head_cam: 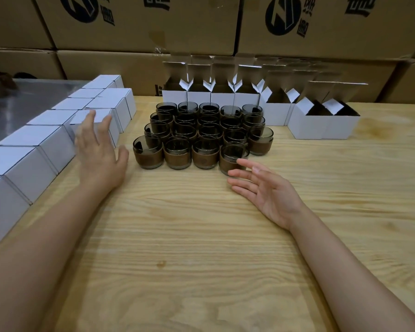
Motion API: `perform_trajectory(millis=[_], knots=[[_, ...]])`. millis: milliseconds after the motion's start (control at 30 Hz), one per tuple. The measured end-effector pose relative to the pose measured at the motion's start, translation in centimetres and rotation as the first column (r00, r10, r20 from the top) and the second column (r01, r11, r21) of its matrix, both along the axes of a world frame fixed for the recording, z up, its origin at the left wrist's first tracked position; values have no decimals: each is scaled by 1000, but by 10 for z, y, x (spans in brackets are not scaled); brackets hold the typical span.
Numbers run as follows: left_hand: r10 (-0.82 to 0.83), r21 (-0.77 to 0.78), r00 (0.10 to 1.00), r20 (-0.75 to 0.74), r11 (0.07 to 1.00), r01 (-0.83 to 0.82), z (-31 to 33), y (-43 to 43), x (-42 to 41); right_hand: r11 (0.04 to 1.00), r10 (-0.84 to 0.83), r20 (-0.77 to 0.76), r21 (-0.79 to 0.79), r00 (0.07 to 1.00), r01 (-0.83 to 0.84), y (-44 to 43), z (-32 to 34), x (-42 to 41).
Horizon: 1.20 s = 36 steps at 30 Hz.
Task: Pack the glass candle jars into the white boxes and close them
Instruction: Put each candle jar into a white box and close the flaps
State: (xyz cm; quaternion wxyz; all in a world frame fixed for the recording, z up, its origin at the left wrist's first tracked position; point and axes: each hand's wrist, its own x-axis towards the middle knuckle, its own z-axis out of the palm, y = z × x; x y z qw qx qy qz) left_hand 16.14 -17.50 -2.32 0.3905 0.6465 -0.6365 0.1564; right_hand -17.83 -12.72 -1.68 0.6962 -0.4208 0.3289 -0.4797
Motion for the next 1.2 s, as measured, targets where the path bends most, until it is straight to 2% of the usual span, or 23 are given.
perform_trajectory(millis=[133, 200, 267, 333, 433, 500, 567, 667, 767, 867, 967, 1033, 1200], knots=[[-160, -214, 979, -129, 968, 130, 20, 33, -79, 1000, -5, 2, 8, 1000, 5, 0, 0, 1], [-349, -223, 924, -155, 924, 311, 26, 51, -126, 1000, -13, -1, 11, 1000, 13, 0, 0, 1], [-517, -176, 839, -171, 854, 490, 24, 71, -171, 1000, -22, 16, 13, 1000, 22, -1, -1, 1], [-584, -102, 802, -124, 812, 575, 13, 84, -200, 999, -34, 29, 11, 999, 34, -1, -2, 1], [-580, 84, 813, -54, 809, 582, -4, 84, -208, 995, -100, -14, -24, 995, 99, -1, -1, 2], [-589, 209, 805, -75, 780, 590, -7, 78, -205, 969, -238, -57, -79, 970, 233, -5, -1, 2], [-601, 273, 791, -112, 747, 606, -8, 74, -204, 898, -436, -132, -121, 890, 422, -15, 1, 0], [-590, 320, 794, -148, 731, 603, -8, 70, -206, 738, -673, -297, -201, 678, 644, -43, 7, -15], [-571, 340, 798, -195, 724, 601, -10, 65, -205, 650, -741, -536, -419, 405, 634, -79, 13, -48], [-577, 343, 788, -214, 711, 613, -12, 63, -205, 734, -639, -751, -531, 167, 423, -115, 18, -88], [-568, 347, 787, -241, 707, 616, -13, 61, -205, 779, -570, -822, -546, -16, 307, -140, 26, -116], [-556, 357, 792, -252, 707, 610, -13, 59, -204, 786, -567, -820, -567, -79, 245, -150, 32, -125], [-548, 364, 788, -280, 699, 615, -11, 61, -205, 856, -483, -868, -496, -114, 146, -167, 38, -127]])
